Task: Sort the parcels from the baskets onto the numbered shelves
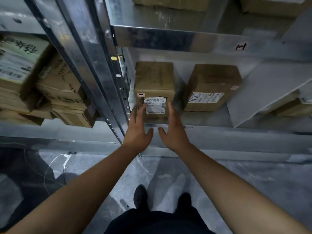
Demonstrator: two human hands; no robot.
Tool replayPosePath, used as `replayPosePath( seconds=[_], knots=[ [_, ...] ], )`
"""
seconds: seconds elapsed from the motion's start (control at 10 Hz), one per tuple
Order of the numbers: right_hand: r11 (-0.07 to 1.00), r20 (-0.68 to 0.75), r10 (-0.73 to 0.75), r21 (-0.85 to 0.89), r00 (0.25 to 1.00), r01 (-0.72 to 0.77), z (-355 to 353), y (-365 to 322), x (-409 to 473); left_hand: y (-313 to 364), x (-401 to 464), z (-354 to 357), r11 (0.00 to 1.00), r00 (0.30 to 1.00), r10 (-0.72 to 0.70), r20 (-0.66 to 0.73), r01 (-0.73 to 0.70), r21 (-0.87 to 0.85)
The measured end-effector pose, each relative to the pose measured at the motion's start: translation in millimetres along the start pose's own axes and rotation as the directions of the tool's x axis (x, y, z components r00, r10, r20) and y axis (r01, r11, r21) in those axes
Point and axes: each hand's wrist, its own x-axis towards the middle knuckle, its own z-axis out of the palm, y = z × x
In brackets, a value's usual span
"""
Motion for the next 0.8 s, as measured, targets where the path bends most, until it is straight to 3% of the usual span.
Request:
replayPosePath(
  seconds=[0.3, 0.7, 0.8],
  knots=[
    [0.999, -0.070, -0.038, -0.028, 0.997, 0.036, 12, 2, 2, -7, 10, 3, 0.996, 0.997, 0.072, -0.025, -0.073, -0.052],
    [0.996, -0.018, -0.030, -0.089, 0.999, 0.028, -5, 5, -3, -2, 2, -1, 0.999, 0.999, 0.041, -0.011, -0.041, 0.008],
    [0.983, -0.053, 0.034, -0.180, 0.998, -0.043, -12, 3, -6, 0, -5, -2, 0.998, 0.999, 0.047, 0.010, -0.047, 0.041]
  ],
)
